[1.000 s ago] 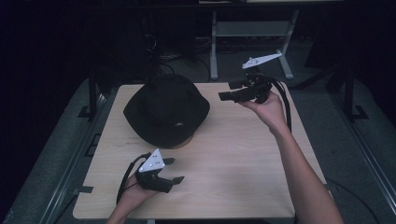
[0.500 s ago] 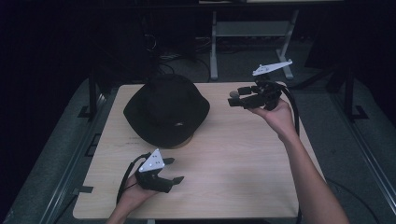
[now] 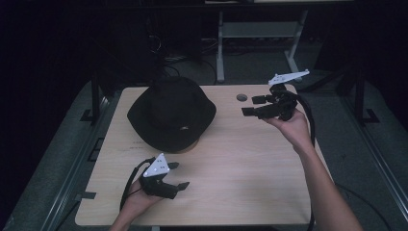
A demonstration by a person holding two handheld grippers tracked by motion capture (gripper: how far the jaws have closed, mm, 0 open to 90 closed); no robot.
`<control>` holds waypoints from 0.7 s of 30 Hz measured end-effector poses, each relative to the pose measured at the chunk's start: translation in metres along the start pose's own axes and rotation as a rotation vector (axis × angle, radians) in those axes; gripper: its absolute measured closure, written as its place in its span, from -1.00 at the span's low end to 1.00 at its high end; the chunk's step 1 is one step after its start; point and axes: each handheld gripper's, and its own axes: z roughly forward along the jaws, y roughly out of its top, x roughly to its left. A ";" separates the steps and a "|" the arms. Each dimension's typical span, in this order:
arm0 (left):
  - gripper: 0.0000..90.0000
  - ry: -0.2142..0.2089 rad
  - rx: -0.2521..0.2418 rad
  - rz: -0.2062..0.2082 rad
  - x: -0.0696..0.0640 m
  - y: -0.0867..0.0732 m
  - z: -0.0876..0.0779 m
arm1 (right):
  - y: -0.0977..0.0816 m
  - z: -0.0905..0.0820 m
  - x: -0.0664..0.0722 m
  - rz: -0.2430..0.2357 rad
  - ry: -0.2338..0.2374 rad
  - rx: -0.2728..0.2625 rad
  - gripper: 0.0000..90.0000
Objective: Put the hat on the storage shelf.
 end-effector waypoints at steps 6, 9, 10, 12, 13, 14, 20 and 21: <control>-0.53 0.004 0.001 -0.002 0.000 0.000 0.000 | -0.010 -0.004 -0.003 0.020 -0.003 0.002 -0.43; -0.53 0.004 0.003 -0.001 0.000 0.000 0.000 | -0.016 -0.006 -0.004 0.027 -0.004 0.005 -0.43; -0.53 0.004 0.002 -0.001 0.000 0.000 0.000 | -0.018 -0.006 -0.004 0.030 -0.004 0.004 -0.43; -0.53 0.006 0.002 -0.001 0.000 0.000 0.000 | -0.021 -0.008 -0.005 0.030 -0.005 0.001 -0.44; -0.53 0.006 0.000 -0.004 0.001 0.000 0.000 | -0.024 -0.009 -0.005 0.032 -0.005 0.003 -0.44; -0.54 0.006 0.000 -0.004 0.001 0.000 -0.001 | -0.026 -0.009 -0.006 0.038 -0.006 0.004 -0.44; -0.54 0.009 0.001 -0.005 0.002 -0.001 -0.002 | -0.040 -0.014 -0.008 0.050 -0.005 0.009 -0.45; -0.54 0.009 0.000 -0.005 0.002 -0.001 -0.001 | -0.042 -0.015 -0.008 0.053 -0.006 0.010 -0.45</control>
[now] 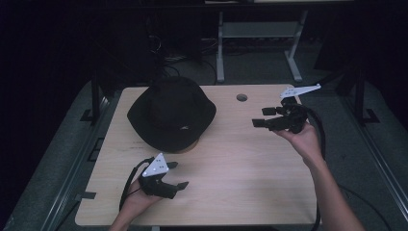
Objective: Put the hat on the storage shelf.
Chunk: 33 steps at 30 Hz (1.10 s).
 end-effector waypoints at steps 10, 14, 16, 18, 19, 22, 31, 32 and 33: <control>-0.54 0.000 0.001 -0.003 0.000 0.000 0.000 | -0.020 -0.008 -0.003 0.015 -0.009 0.010 -0.46; -0.54 0.001 0.001 -0.003 0.000 0.000 0.000 | -0.028 -0.009 -0.004 0.023 -0.008 0.020 -0.46; -0.54 0.001 0.001 -0.004 0.000 0.000 0.000 | -0.031 -0.010 -0.004 0.022 -0.010 0.020 -0.46; -0.54 0.003 0.001 -0.003 0.000 0.000 0.000 | -0.034 -0.011 -0.004 0.026 -0.010 0.019 -0.46; -0.54 0.003 0.001 -0.003 0.000 0.000 0.000 | -0.035 -0.012 -0.004 0.029 -0.009 0.019 -0.46; -0.54 0.003 -0.001 -0.005 0.001 -0.001 -0.001 | -0.039 -0.014 -0.004 0.026 -0.011 0.020 -0.47; -0.54 0.005 0.000 -0.006 0.000 -0.001 -0.001 | -0.058 -0.018 -0.005 0.044 -0.012 0.032 -0.47; -0.54 0.005 0.001 -0.006 0.000 -0.001 -0.001 | -0.059 -0.019 -0.005 0.043 -0.014 0.035 -0.47; -0.54 0.005 0.002 -0.006 0.000 -0.001 -0.001 | -0.063 -0.020 -0.005 0.047 -0.013 0.028 -0.47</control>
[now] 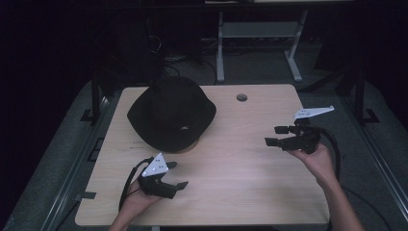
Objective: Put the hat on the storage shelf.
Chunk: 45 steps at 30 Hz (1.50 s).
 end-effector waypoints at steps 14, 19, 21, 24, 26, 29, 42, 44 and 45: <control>-0.54 0.002 0.002 -0.008 0.000 -0.001 0.000 | -0.031 -0.004 -0.001 0.033 -0.004 0.009 -0.48; -0.54 0.003 0.001 -0.010 0.000 -0.001 0.000 | -0.042 -0.005 -0.002 0.042 -0.004 0.010 -0.48; -0.54 0.005 -0.002 -0.013 0.000 -0.001 0.000 | -0.046 -0.006 -0.002 0.050 -0.002 0.009 -0.48; -0.54 0.005 -0.001 -0.014 0.001 -0.001 0.000 | -0.051 -0.008 -0.001 0.049 -0.005 0.008 -0.48; -0.54 0.006 -0.001 -0.018 0.001 -0.002 0.000 | -0.055 -0.008 0.000 0.048 -0.005 0.007 -0.48; -0.54 0.006 0.000 -0.020 0.001 -0.002 0.000 | -0.060 -0.009 0.000 0.050 -0.006 0.008 -0.48; -0.54 0.006 0.001 -0.025 0.002 -0.003 -0.001 | -0.096 -0.010 0.001 0.096 -0.001 0.004 -0.52; -0.54 0.007 0.000 -0.026 0.002 -0.003 -0.001 | -0.101 -0.009 0.001 0.098 -0.005 -0.001 -0.52; -0.54 0.008 0.001 -0.027 0.002 -0.003 -0.001 | -0.104 -0.010 0.001 0.101 -0.003 -0.005 -0.52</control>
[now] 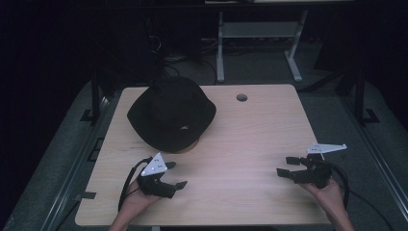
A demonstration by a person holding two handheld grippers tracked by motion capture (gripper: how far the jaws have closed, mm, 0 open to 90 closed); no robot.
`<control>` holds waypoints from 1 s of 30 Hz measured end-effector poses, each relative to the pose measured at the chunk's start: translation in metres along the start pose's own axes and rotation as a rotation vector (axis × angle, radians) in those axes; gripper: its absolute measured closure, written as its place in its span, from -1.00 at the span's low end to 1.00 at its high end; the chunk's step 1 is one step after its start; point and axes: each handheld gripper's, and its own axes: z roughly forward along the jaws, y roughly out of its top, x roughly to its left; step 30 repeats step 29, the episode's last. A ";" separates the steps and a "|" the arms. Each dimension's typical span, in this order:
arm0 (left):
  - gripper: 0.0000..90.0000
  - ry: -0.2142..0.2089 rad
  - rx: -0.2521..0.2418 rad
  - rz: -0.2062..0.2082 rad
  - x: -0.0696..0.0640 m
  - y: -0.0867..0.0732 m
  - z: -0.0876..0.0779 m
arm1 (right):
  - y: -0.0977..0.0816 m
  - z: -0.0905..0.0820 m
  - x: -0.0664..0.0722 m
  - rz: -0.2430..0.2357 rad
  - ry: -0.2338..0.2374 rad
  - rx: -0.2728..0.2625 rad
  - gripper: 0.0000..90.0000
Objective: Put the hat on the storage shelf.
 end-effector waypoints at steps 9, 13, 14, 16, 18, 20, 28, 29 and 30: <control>-0.54 -0.004 -0.004 -0.002 0.000 0.000 -0.001 | -0.019 -0.008 0.000 0.019 -0.015 -0.008 -0.55; -0.54 -0.003 -0.001 -0.007 0.000 -0.001 -0.001 | -0.027 -0.011 0.003 0.021 -0.022 -0.007 -0.56; -0.54 -0.003 -0.002 -0.004 0.000 -0.001 -0.001 | -0.029 -0.011 0.003 0.016 -0.023 -0.009 -0.56; -0.54 -0.004 -0.004 -0.008 0.000 -0.001 -0.001 | -0.033 -0.013 0.006 0.004 -0.029 -0.010 -0.56; -0.54 -0.007 -0.003 -0.011 0.001 -0.001 -0.001 | -0.037 -0.014 0.009 0.007 -0.025 -0.017 -0.56; -0.54 -0.011 -0.014 -0.019 0.001 0.000 -0.001 | -0.042 -0.016 0.012 0.013 -0.020 -0.030 -0.56; -0.54 -0.013 -0.018 -0.024 0.000 0.000 -0.001 | -0.059 -0.023 0.028 -0.016 -0.085 -0.061 -0.60; -0.54 -0.014 -0.023 -0.025 0.000 0.001 -0.001 | -0.059 -0.023 0.030 -0.033 -0.099 -0.060 -0.60; -0.54 -0.014 -0.023 -0.025 0.000 0.001 -0.001 | -0.059 -0.023 0.030 -0.033 -0.099 -0.060 -0.60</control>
